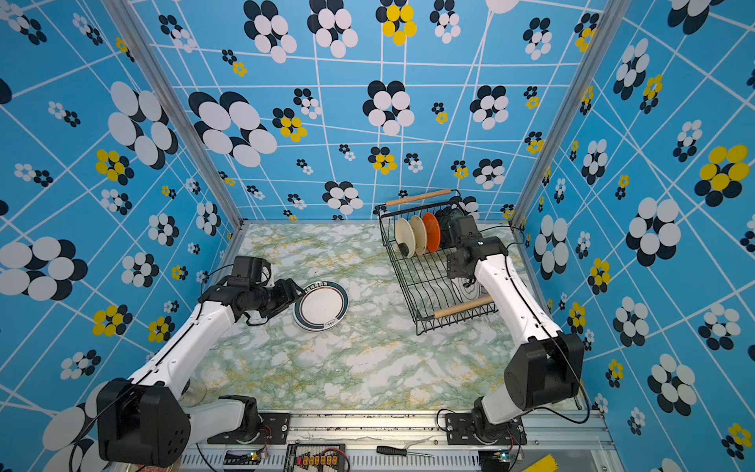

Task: Unload the plates from the dish rack
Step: Place the plate among the plates, then pick up the plate from the dish rack.

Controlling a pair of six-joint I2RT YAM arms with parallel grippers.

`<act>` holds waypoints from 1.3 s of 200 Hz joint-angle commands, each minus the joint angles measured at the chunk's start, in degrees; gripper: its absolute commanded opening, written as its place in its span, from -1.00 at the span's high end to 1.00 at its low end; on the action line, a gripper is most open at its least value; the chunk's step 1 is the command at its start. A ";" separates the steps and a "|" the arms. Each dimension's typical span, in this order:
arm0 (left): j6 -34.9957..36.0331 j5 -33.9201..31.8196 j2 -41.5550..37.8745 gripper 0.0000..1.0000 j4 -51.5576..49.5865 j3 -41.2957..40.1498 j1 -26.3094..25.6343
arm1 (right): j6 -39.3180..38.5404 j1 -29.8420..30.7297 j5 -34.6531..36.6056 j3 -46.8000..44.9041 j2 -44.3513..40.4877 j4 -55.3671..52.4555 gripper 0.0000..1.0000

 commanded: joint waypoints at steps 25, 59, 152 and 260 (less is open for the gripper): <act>3.32 2.10 -4.25 -0.55 2.41 0.34 -0.17 | -3.20 -2.13 -1.95 3.19 5.00 0.24 -0.53; 4.50 1.50 -4.63 -0.61 2.78 0.44 -0.17 | -4.21 -3.02 -3.04 4.49 7.47 0.38 -0.47; 6.07 -0.47 -4.45 -0.83 2.91 1.63 -0.08 | -4.83 -4.60 -6.44 -0.02 8.69 2.47 -0.22; 6.20 -1.34 -4.03 -0.99 4.87 0.22 0.26 | -5.46 -7.33 -9.01 -3.64 9.01 5.81 0.15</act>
